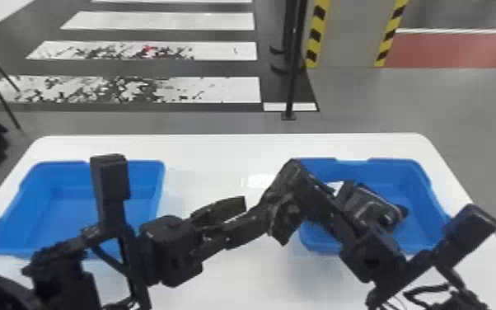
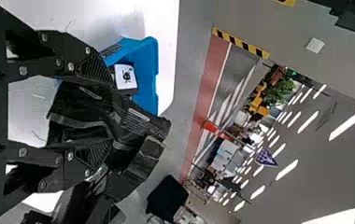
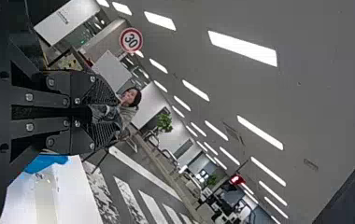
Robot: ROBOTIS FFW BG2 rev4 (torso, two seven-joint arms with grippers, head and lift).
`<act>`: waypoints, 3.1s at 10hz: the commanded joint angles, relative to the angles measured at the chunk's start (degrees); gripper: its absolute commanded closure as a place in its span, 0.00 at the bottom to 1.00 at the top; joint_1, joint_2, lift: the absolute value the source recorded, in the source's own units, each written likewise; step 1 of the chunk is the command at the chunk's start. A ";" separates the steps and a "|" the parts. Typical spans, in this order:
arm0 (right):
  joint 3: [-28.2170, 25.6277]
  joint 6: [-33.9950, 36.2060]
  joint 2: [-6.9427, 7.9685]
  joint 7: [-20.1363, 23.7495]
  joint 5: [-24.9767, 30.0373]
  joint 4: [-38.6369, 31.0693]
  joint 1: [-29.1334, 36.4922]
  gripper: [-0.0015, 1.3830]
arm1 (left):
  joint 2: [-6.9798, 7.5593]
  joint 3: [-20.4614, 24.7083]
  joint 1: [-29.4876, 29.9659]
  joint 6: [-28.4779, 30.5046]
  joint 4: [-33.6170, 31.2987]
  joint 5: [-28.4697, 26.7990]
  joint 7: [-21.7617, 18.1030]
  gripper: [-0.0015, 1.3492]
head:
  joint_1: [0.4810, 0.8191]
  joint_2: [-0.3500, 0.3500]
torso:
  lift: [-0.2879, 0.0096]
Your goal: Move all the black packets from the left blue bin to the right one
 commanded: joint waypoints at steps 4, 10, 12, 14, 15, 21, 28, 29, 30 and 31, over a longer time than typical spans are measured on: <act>-13.50 1.96 -2.65 -0.17 2.16 9.19 -7.48 0.92 | -0.05 2.57 8.25 -9.62 -0.40 7.59 -1.99 0.12 | 0.63 0.26 | 0.45; -21.61 2.38 -4.93 -0.26 12.33 23.53 -15.07 0.13 | -0.76 7.82 15.84 -23.96 -0.54 11.01 -3.14 0.12 | 0.63 0.11 | 0.45; -21.73 -8.16 -3.00 -2.02 17.82 17.35 -9.59 0.09 | -0.93 10.34 18.93 -31.84 -0.54 9.41 -3.14 0.12 | 0.63 0.11 | 0.45; -21.61 -14.77 1.04 -4.13 25.24 4.55 0.68 0.12 | -2.08 13.88 22.31 -35.63 -0.68 4.04 -3.05 0.12 | 0.63 0.15 | 0.45; -20.70 -17.59 2.89 -4.39 29.01 -0.79 5.74 0.12 | -3.48 15.48 24.70 -38.59 -1.10 0.62 -2.87 0.12 | 0.63 0.19 | 0.45; -12.01 -22.37 4.78 -7.64 33.93 -9.93 24.16 0.12 | -7.50 19.36 35.81 -47.16 -2.79 -13.44 -0.15 0.12 | 0.63 0.60 | 0.45; -11.67 -22.37 4.78 -8.70 32.21 -8.67 24.31 0.12 | -7.50 18.22 35.39 -47.16 -2.79 -13.32 0.29 0.12 | 0.63 0.61 | 0.45; -11.67 -22.37 4.78 -8.70 31.98 -8.53 24.45 0.12 | -7.50 18.22 35.25 -47.02 -2.79 -13.21 0.29 0.12 | 0.63 0.61 | 0.45; -11.67 -22.37 4.78 -8.70 31.75 -8.53 24.31 0.12 | -7.50 18.22 35.25 -46.88 -2.79 -13.10 0.29 0.12 | 0.63 0.61 | 0.45; -11.67 -22.37 4.78 -8.61 31.64 -8.39 24.31 0.12 | -7.50 18.22 35.25 -46.74 -2.93 -13.10 0.29 0.12 | 0.63 0.60 | 0.45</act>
